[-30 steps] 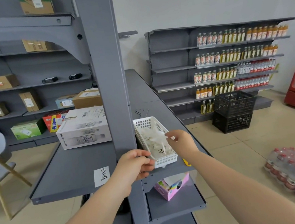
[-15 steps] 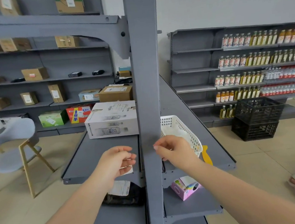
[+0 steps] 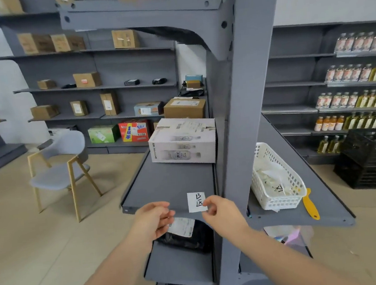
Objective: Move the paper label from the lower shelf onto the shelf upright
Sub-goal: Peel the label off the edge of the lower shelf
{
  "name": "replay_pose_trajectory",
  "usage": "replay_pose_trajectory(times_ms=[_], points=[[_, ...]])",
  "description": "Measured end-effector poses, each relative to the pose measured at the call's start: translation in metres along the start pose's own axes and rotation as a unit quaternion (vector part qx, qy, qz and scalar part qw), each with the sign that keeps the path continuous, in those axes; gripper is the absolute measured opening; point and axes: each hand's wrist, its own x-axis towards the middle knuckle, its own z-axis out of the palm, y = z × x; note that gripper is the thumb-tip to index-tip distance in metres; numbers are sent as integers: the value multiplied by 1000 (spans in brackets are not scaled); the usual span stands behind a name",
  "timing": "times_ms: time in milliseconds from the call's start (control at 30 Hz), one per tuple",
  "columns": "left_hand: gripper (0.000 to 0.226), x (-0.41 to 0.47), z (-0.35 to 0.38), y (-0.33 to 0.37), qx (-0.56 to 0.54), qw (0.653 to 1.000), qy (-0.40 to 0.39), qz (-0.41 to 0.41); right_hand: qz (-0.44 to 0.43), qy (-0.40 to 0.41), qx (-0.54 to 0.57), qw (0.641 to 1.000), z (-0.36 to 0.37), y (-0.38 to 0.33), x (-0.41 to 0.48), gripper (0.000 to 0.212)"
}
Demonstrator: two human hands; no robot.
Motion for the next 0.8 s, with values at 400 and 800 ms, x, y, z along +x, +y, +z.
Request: replay_pose_trajectory(times_ms=[400, 800], points=[[6, 25, 16, -33, 41, 997, -25, -54, -20, -14, -188, 982, 25, -1, 2, 48], [9, 18, 35, -29, 34, 995, -65, -63, -33, -16, -140, 989, 16, -5, -14, 40]])
